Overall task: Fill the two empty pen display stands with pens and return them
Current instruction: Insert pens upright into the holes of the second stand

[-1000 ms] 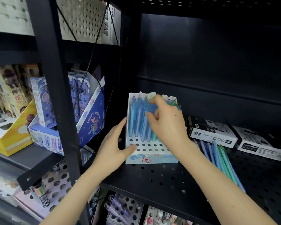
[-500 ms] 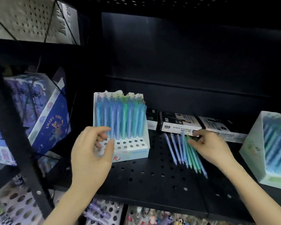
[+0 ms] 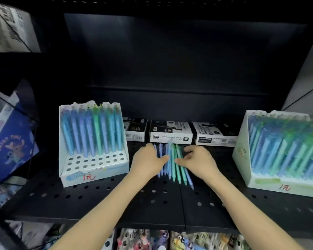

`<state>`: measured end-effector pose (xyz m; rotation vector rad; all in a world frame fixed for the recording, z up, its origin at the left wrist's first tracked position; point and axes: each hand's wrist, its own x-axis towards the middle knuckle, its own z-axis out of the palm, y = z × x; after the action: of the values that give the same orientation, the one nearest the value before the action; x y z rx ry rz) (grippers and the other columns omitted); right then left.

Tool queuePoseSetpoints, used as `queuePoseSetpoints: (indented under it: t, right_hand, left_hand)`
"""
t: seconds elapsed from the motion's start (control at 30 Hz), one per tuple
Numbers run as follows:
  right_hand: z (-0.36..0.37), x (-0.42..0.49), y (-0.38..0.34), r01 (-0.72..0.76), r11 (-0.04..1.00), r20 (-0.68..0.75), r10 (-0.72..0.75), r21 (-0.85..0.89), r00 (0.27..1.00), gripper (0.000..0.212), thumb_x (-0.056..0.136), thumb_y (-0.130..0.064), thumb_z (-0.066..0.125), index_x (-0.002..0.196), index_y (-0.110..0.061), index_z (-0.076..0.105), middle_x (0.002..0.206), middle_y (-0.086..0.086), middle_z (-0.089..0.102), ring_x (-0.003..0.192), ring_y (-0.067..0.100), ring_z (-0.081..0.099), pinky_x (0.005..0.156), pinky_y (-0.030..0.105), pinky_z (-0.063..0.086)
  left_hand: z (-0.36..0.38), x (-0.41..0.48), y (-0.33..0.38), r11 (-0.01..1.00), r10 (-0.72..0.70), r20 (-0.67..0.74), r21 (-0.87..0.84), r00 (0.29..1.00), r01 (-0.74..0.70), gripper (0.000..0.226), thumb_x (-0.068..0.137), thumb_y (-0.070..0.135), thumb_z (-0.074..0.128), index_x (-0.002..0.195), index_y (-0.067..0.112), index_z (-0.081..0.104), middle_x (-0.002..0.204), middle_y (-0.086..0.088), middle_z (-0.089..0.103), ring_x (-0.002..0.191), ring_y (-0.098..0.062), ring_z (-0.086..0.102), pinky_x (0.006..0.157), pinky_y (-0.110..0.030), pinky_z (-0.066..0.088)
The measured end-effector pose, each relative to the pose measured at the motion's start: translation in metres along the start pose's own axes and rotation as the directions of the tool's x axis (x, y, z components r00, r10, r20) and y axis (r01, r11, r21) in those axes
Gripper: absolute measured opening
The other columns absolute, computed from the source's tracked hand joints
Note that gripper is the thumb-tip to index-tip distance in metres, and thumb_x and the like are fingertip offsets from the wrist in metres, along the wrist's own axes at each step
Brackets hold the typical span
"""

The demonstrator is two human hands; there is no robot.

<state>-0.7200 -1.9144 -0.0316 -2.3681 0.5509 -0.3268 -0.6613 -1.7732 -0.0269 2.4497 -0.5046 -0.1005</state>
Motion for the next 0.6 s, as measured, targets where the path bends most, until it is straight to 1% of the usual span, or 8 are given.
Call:
queuePoseSetpoints:
  t: [0.17,0.27,0.33,0.37,0.4,0.43,0.53,0.6]
  right_hand:
    - [-0.004,0.003,0.001,-0.02,1.0,0.064,0.021,-0.018,0.998,0.057,0.074,-0.025,0.073,0.124,-0.002,0.056,0.117,0.01,0.063,0.104,0.025,0.061,0.088,0.039,0.05]
    - [-0.006,0.003,0.003,-0.026,0.998,0.062,0.029,-0.054,0.998,0.046,0.074,-0.016,0.071,0.114,0.003,0.061,0.116,0.014,0.064,0.103,0.028,0.061,0.087,0.041,0.052]
    - [-0.007,0.003,0.005,-0.038,0.997,0.068,0.042,-0.06,0.997,0.033,0.073,-0.012,0.071,0.1,0.006,0.066,0.102,0.017,0.068,0.092,0.031,0.064,0.08,0.04,0.055]
    - [-0.008,0.003,0.006,-0.044,0.997,0.069,0.048,-0.06,0.996,0.02,0.073,-0.011,0.071,0.084,0.005,0.066,0.084,0.016,0.067,0.078,0.03,0.064,0.068,0.035,0.053]
    - [-0.008,0.003,0.006,-0.05,0.997,0.065,0.053,-0.054,0.996,0.016,0.073,-0.011,0.07,0.068,0.0,0.06,0.066,0.011,0.058,0.063,0.025,0.057,0.058,0.03,0.045]
    - [-0.008,0.002,0.005,-0.06,0.998,0.076,0.062,-0.027,0.995,0.027,0.074,-0.012,0.07,0.058,-0.005,0.049,0.055,0.006,0.044,0.053,0.021,0.045,0.054,0.027,0.036]
    - [-0.011,0.002,0.005,-0.084,0.995,0.096,0.08,0.044,0.992,0.038,0.077,-0.015,0.07,0.053,-0.009,0.041,0.049,0.0,0.032,0.047,0.016,0.034,0.052,0.026,0.03]
    - [-0.014,0.0,0.004,-0.102,0.99,0.097,0.092,0.103,0.991,0.027,0.079,-0.017,0.07,0.062,-0.003,0.054,0.055,0.006,0.044,0.054,0.022,0.046,0.055,0.029,0.038]
  left_hand:
    - [0.002,0.028,0.01,0.96,-0.176,0.151,-0.192,0.973,0.204,0.045,0.073,0.017,0.078,0.106,-0.001,0.054,0.105,-0.013,0.062,0.093,-0.024,0.062,0.083,-0.038,0.052]
    - [0.002,0.035,0.016,0.952,-0.212,0.213,-0.175,0.954,0.251,0.04,0.073,0.008,0.076,0.107,-0.003,0.057,0.099,-0.012,0.062,0.084,-0.02,0.059,0.062,-0.023,0.048]
    - [0.003,0.04,0.015,0.954,-0.214,0.225,-0.162,0.95,0.253,0.041,0.073,0.007,0.077,0.108,-0.003,0.059,0.102,-0.013,0.064,0.087,-0.02,0.06,0.062,-0.022,0.047]
    - [0.004,0.042,0.014,0.957,-0.216,0.219,-0.146,0.951,0.251,0.044,0.072,0.009,0.078,0.11,-0.003,0.06,0.105,-0.013,0.064,0.091,-0.022,0.062,0.067,-0.024,0.049]
    - [0.005,0.043,0.012,0.96,-0.221,0.211,-0.123,0.952,0.25,0.048,0.071,0.012,0.079,0.113,-0.002,0.06,0.107,-0.014,0.065,0.095,-0.024,0.062,0.074,-0.027,0.05]
    - [0.005,0.044,0.01,0.962,-0.228,0.204,-0.106,0.952,0.253,0.052,0.071,0.014,0.08,0.116,-0.002,0.059,0.11,-0.015,0.064,0.099,-0.026,0.062,0.08,-0.03,0.051]
    - [0.003,0.045,0.007,0.958,-0.243,0.193,-0.106,0.951,0.267,0.051,0.074,0.021,0.078,0.116,-0.002,0.058,0.11,-0.015,0.065,0.099,-0.026,0.063,0.087,-0.034,0.051]
    - [0.001,0.044,0.006,0.965,-0.218,0.186,-0.107,0.958,0.241,0.034,0.081,0.023,0.072,0.099,-0.003,0.059,0.092,-0.01,0.064,0.082,-0.02,0.06,0.071,-0.028,0.049]
